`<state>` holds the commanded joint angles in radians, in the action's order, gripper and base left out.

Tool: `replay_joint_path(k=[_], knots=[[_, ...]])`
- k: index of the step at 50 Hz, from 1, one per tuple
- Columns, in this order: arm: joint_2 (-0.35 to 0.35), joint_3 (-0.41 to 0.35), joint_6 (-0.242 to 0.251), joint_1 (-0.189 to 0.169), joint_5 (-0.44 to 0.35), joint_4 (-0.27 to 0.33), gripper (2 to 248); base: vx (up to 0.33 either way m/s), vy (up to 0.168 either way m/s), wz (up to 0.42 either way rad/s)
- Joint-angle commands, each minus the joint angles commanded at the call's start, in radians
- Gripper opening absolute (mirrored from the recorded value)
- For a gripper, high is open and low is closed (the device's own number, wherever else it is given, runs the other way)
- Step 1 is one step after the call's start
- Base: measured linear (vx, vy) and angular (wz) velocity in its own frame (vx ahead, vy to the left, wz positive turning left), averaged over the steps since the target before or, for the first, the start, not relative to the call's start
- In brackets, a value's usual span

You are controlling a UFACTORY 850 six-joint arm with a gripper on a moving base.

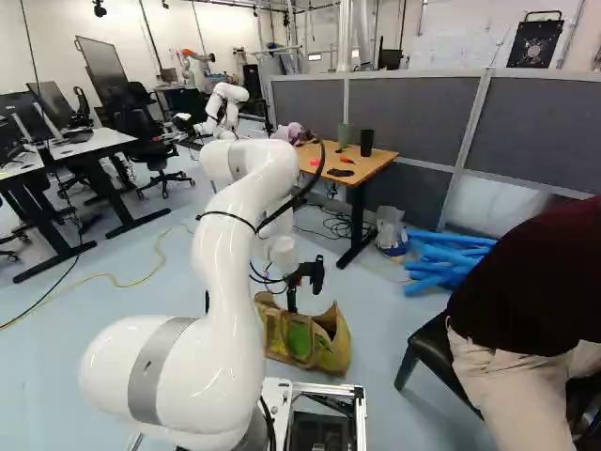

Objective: Pick up the bag on the ground and place it on the table

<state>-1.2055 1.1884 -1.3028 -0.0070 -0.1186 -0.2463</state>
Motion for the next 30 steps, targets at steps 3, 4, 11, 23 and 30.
replay_joint_path(k=[3,4,11,23,30], knots=[[-0.012,0.009,0.0,0.0,0.0,0.0,247,0.0,0.0,0.0],[-0.015,0.012,0.0,0.0,0.0,0.0,247,0.0,0.0,0.0],[-0.042,0.034,0.0,0.0,0.0,0.0,247,0.0,0.0,0.0],[-0.088,0.073,0.0,0.0,0.0,0.0,247,0.0,0.0,0.0],[-0.115,0.096,0.0,0.0,0.0,0.0,247,0.0,0.0,0.0]])
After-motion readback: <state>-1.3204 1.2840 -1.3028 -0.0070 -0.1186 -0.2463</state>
